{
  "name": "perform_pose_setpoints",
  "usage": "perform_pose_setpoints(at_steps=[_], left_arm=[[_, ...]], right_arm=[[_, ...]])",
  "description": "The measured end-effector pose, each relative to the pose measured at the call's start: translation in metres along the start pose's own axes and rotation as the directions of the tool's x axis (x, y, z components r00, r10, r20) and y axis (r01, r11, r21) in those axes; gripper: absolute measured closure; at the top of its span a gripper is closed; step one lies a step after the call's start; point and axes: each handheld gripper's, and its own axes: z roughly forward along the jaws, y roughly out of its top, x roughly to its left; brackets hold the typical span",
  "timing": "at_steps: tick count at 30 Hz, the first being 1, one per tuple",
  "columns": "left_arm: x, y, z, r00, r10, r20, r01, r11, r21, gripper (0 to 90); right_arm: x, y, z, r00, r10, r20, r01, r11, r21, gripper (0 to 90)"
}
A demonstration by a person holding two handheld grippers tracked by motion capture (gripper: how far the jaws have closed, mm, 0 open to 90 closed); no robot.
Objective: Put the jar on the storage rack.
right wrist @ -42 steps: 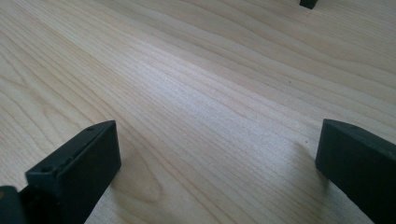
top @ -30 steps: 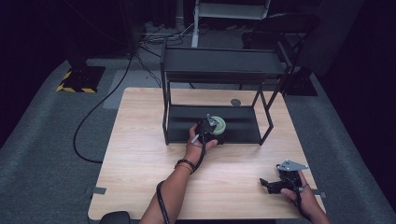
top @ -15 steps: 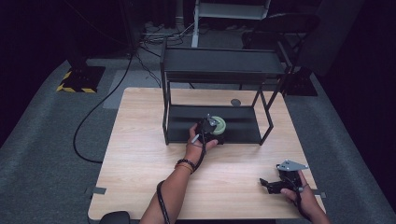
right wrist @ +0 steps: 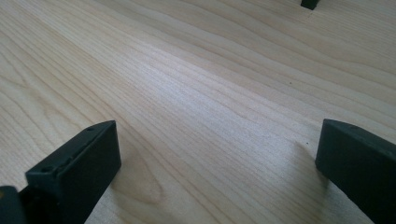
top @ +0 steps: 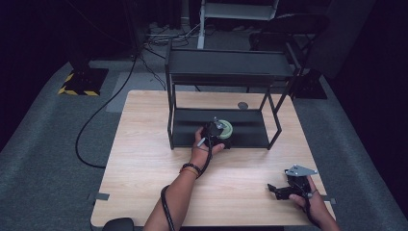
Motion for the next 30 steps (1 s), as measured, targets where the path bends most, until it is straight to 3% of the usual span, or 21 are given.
perform_pose_setpoints(at_steps=[8, 30], left_arm=[[-0.0038, 0.0041, -0.0022, 0.9999, 0.015, -0.007, -0.015, 0.9998, -0.01, 1.6], [-0.0033, 0.0054, -0.0081, 0.9993, 0.037, 0.0, -0.037, 0.9993, 0.008, 1.7]], right_arm=[[0.0, 0.0001, 0.0001, 1.0, 0.0, 0.0, 0.0, 1.0, 0.0, 0.0], [0.0, 0.0001, 0.0001, 1.0, 0.0, 0.0, 0.0, 1.0, 0.0, 0.0]])
